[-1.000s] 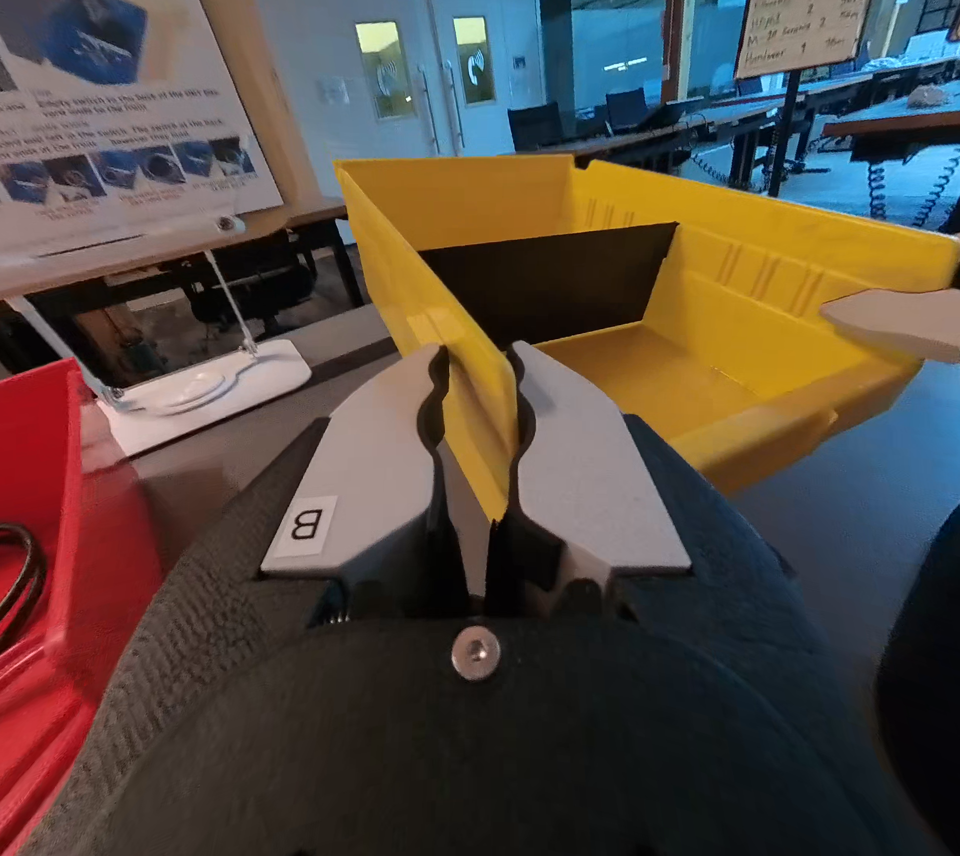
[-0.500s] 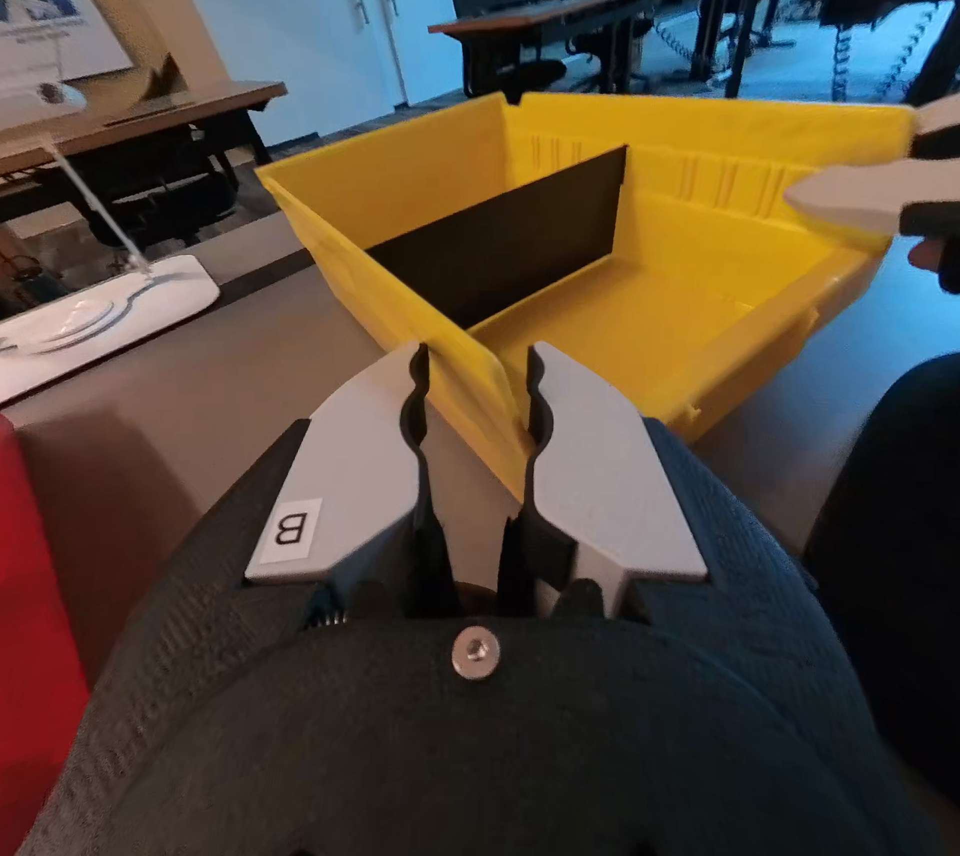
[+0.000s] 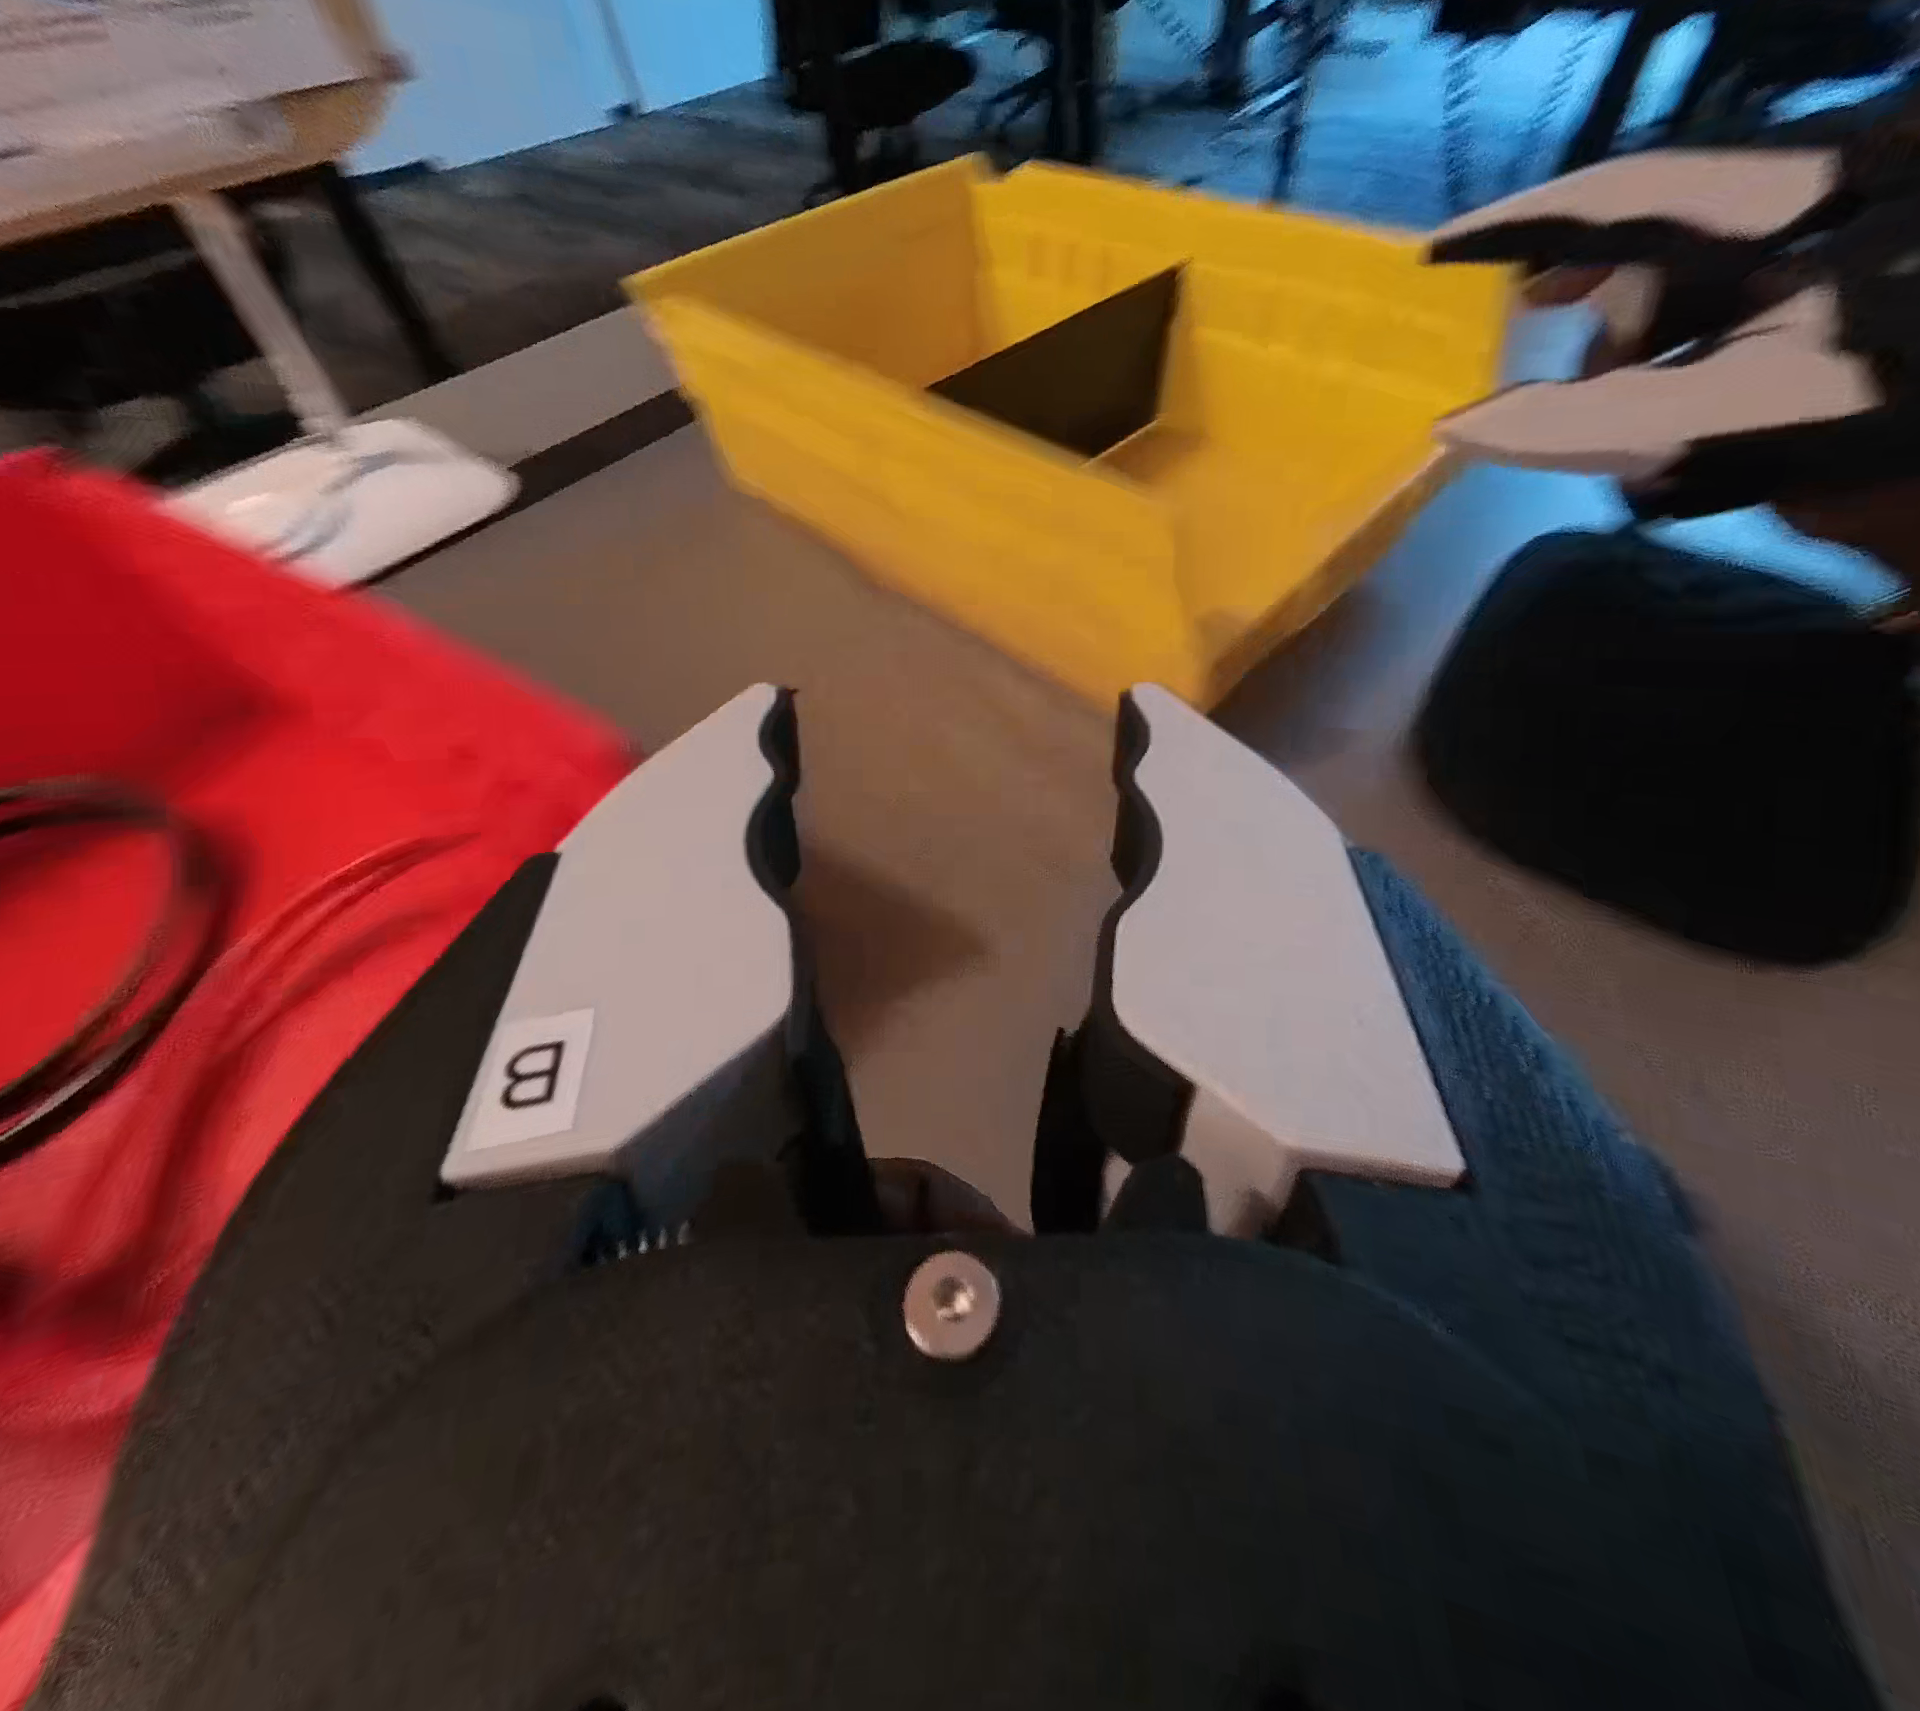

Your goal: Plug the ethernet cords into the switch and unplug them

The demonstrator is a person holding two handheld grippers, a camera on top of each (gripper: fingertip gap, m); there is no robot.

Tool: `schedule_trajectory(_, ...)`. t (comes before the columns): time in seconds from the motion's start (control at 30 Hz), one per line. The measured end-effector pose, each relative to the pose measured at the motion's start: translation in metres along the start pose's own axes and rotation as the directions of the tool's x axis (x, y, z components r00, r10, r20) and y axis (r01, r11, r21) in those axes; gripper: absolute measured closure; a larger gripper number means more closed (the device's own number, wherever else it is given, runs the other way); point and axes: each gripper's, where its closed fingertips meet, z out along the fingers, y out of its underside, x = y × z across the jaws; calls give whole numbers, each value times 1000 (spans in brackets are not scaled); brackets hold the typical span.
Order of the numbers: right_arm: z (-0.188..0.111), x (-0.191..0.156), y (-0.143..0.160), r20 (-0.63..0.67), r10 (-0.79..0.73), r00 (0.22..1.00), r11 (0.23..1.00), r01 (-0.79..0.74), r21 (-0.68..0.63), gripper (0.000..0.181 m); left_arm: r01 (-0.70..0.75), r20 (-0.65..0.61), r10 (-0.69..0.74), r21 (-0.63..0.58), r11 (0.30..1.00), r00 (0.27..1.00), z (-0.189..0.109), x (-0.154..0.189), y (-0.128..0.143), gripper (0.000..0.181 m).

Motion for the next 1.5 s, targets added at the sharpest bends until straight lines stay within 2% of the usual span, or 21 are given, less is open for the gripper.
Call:
schedule_trajectory(0.1,13,-23,23,106,-33,994,989,48,-143,110,-83,203,110,-136,987,973,-45,-57,34,115)
schedule_trajectory(0.17,16,-27,24,114,-63,992,984,81,-161,112,-113,311,204,-287,951,928,-69,-94,61,106)
schedule_trajectory(0.27,19,-31,26,127,-58,990,978,82,-191,113,-127,297,270,-424,897,916,-80,-118,90,102)
schedule_trajectory(0.37,23,-34,45,161,-52,986,949,98,-298,107,-186,240,367,-549,815,899,-76,-131,114,105)
schedule_trajectory(0.43,24,-32,59,162,-90,983,915,146,-376,112,-232,211,462,-647,727,861,-78,-144,130,116)
schedule_trajectory(0.47,24,-29,68,156,-121,980,889,177,-422,118,-248,219,509,-674,696,832,-80,-153,134,127)
schedule_trajectory(0.5,23,-26,76,148,-157,976,859,209,-467,124,-265,205,528,-685,679,824,-81,-156,138,135)
schedule_trajectory(0.57,22,-25,82,153,-189,970,834,241,-497,135,-288,217,551,-669,685,806,-83,-159,138,137)
schedule_trajectory(0.8,8,-10,93,136,-190,972,802,234,-550,135,-318,301,621,-653,687,724,-116,-172,143,137)
schedule_trajectory(1.07,-31,20,114,105,-182,978,775,208,-597,136,-300,318,628,-671,678,710,-168,-192,155,137)
schedule_trajectory(1.37,-70,43,131,47,-203,978,760,188,-622,137,-426,298,771,-695,579,563,-230,-211,170,140)
schedule_trajectory(1.5,-89,51,137,44,-188,981,771,175,-612,135,-408,291,786,-727,553,546,-255,-214,177,141)
